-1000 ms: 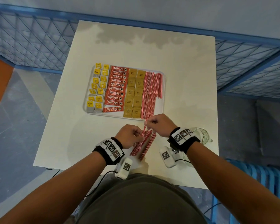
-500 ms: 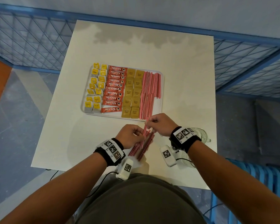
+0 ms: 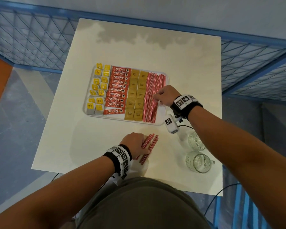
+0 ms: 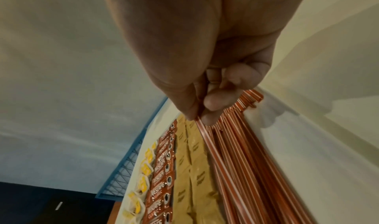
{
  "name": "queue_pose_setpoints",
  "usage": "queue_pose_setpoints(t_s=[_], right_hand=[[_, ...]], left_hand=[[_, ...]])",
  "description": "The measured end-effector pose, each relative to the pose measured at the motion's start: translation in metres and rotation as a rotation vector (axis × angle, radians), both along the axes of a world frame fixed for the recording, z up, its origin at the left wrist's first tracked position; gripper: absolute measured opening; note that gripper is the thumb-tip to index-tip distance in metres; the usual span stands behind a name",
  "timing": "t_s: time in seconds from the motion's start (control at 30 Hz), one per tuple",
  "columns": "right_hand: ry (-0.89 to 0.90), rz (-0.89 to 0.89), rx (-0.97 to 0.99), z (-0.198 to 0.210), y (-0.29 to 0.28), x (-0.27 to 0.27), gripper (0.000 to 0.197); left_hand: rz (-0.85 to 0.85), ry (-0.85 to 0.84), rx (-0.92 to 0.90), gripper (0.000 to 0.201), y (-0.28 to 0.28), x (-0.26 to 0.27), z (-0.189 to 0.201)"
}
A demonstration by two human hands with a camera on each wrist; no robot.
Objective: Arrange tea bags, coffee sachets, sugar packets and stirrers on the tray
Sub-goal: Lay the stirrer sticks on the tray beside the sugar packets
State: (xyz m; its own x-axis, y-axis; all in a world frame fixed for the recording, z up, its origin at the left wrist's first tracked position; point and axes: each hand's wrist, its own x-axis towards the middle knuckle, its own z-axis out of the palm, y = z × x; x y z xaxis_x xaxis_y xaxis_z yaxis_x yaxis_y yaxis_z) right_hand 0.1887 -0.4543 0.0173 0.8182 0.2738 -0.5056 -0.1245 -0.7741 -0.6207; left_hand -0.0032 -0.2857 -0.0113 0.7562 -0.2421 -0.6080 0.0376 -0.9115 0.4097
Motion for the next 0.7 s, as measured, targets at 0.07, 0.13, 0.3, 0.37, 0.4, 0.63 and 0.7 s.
queue_pose_setpoints(t_s=[0.07,0.13,0.3,0.37,0.4,0.63,0.7], right_hand=[[0.022,0.013,-0.006,-0.008,0.003,0.003,0.034],[0.037,0.032,-0.025,-0.013,0.006,0.004,0.033],[0.052,-0.015,-0.079,-0.023,0.011,0.006,0.033],[0.058,-0.035,-0.086,-0.026,0.013,0.007,0.032],[0.058,-0.038,-0.09,-0.027,0.014,0.008,0.032],[0.046,-0.001,-0.187,-0.03,0.017,0.012,0.017],[0.044,0.002,-0.19,-0.03,0.015,0.012,0.018]], left_hand=[[-0.02,-0.018,0.008,0.035,-0.002,0.001,0.001],[-0.021,-0.025,0.005,0.032,-0.001,0.002,0.0],[0.006,0.004,0.002,0.027,-0.001,0.002,-0.003],[0.02,0.016,0.001,0.024,-0.001,0.002,-0.002],[0.026,0.015,-0.001,0.022,0.0,0.003,-0.002],[0.111,0.039,-0.044,0.013,0.002,0.001,-0.005],[0.133,0.052,-0.058,0.007,0.003,0.0,-0.004]])
